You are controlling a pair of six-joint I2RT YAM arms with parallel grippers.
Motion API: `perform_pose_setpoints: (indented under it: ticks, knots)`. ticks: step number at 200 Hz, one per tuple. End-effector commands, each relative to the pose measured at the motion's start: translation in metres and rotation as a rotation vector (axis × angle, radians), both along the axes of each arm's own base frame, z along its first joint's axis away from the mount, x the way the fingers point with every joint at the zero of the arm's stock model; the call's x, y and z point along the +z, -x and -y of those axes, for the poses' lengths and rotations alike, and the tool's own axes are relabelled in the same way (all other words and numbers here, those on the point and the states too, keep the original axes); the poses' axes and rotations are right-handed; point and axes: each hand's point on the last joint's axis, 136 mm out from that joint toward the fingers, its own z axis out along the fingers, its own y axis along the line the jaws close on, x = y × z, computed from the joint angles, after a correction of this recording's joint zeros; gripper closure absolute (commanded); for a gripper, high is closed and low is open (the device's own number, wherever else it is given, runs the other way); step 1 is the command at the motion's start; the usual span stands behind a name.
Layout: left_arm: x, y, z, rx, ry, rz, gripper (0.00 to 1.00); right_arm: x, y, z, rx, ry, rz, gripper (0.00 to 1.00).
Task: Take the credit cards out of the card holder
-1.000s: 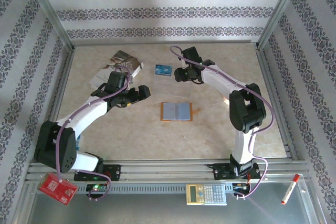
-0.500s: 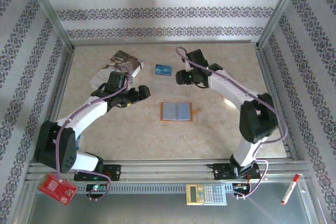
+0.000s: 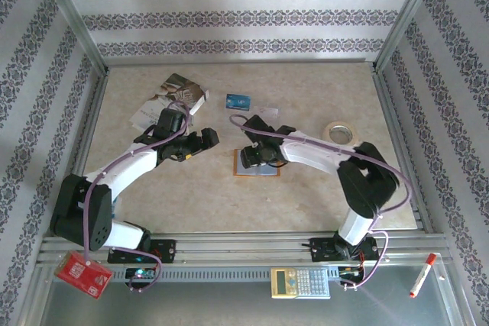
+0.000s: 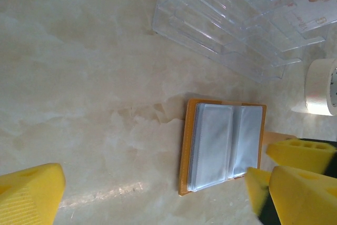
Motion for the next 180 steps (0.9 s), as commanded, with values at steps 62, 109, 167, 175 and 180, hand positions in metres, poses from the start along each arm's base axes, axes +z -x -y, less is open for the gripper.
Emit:
perform_pose_setpoints:
  ticks: [62, 109, 167, 175, 180]
  knots:
    - [-0.006, -0.004, 0.002, 0.005, 0.033, -0.014, 0.03, -0.042, -0.006, 0.021, -0.045, 0.261, -0.018, 0.41]
    - [-0.014, 0.001, 0.014, -0.007, 0.078, -0.062, 0.17, -0.054, 0.003, 0.036, -0.047, 0.305, -0.049, 0.52]
    - [-0.019, 0.013, 0.07, -0.072, 0.197, -0.116, 0.47, -0.055, 0.009, 0.029, -0.055, 0.18, -0.076, 0.66]
    - [-0.022, 0.014, 0.079, -0.082, 0.207, -0.124, 0.49, -0.055, 0.009, 0.028, -0.056, 0.165, -0.077, 0.67]
    - [-0.022, 0.014, 0.086, -0.09, 0.215, -0.122, 0.51, -0.054, 0.009, 0.027, -0.057, 0.157, -0.077, 0.67]
